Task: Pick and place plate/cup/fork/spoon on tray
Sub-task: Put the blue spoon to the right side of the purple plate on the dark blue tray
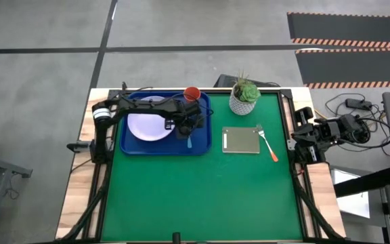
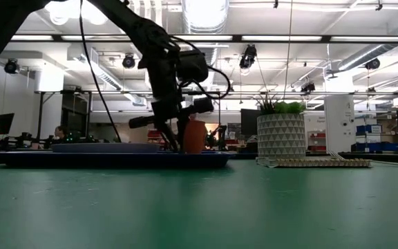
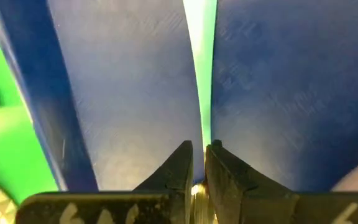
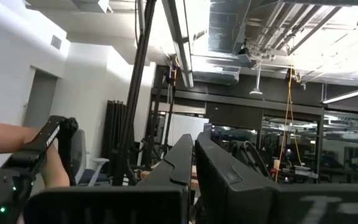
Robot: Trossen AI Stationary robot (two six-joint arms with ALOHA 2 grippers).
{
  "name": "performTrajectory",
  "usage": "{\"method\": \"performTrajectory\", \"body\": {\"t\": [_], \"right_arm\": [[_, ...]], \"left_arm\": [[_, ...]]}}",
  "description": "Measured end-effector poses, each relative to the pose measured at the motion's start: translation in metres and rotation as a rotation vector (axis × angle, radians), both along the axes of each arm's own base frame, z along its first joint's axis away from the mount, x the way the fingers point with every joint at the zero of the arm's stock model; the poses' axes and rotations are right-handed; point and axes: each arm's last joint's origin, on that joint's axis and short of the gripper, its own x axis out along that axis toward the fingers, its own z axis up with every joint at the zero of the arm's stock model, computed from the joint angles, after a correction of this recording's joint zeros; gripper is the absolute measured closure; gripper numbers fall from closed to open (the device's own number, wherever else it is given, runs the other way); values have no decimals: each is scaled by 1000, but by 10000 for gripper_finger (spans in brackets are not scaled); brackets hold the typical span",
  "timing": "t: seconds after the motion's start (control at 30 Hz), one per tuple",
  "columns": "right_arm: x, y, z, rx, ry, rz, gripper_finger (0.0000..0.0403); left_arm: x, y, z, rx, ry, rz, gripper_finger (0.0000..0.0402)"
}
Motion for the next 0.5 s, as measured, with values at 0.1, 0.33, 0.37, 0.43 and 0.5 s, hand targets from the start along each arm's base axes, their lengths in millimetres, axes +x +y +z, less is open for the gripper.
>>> {"method": "performTrajectory", "body": {"t": [0.1, 0.33, 0.37, 0.43, 0.5], "right_arm": [[0, 0, 0, 0, 1, 1, 394], [0, 0, 0, 18, 10, 11, 394], [0, 0, 0, 21, 11, 13, 394], [0, 0, -1, 21, 12, 13, 394], [0, 0, -1, 21, 13, 13, 394]], "left_arm": [[0, -7, 8, 51, -5, 1, 374], [11, -41, 33, -69, -214, 343, 374], [13, -46, 37, -123, -262, 457, 374], [16, -56, 43, -254, -372, 749, 374], [19, -64, 48, -399, -479, 1082, 374]]}}
